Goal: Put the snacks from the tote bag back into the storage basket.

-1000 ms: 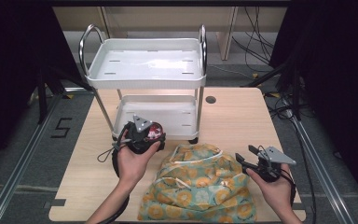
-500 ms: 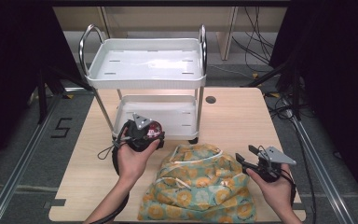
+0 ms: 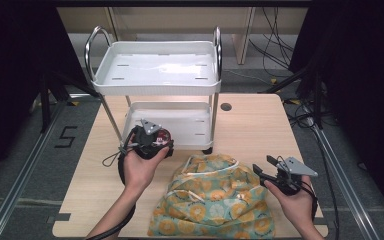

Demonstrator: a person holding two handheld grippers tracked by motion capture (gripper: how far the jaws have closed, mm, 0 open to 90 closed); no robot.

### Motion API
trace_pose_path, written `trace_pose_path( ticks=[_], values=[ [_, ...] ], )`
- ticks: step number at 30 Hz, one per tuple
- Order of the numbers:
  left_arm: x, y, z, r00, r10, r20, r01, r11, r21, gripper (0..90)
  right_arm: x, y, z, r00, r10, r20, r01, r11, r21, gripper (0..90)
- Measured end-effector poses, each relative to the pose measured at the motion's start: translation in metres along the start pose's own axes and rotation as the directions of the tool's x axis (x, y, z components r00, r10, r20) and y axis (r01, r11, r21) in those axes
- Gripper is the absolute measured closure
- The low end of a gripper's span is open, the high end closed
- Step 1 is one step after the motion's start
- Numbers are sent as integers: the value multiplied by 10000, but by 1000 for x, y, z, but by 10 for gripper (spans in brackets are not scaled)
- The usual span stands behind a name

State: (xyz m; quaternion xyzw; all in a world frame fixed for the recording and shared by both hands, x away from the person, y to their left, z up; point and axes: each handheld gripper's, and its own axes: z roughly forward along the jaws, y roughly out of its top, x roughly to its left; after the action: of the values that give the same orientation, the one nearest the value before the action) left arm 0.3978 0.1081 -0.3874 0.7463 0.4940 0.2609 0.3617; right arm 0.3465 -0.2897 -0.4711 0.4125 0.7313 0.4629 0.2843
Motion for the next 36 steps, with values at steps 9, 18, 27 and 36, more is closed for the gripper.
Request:
trace_pose_path(
  ticks=[9,18,27,36],
  values=[
    [2,4,3,10000,-7,19,6,9989,478,253,0,0,0,9999,-111,11,111,9999,16,382],
    [5,7,4,10000,6,34,-9,9966,818,253,0,0,0,10000,-47,8,47,10000,7,383],
    [6,8,5,9999,15,104,-25,9959,907,253,1,0,0,10000,67,53,-67,10000,2,382],
    [6,10,5,10000,12,71,-18,9961,885,253,0,0,0,10000,20,14,-20,10000,1,383]
  ],
)
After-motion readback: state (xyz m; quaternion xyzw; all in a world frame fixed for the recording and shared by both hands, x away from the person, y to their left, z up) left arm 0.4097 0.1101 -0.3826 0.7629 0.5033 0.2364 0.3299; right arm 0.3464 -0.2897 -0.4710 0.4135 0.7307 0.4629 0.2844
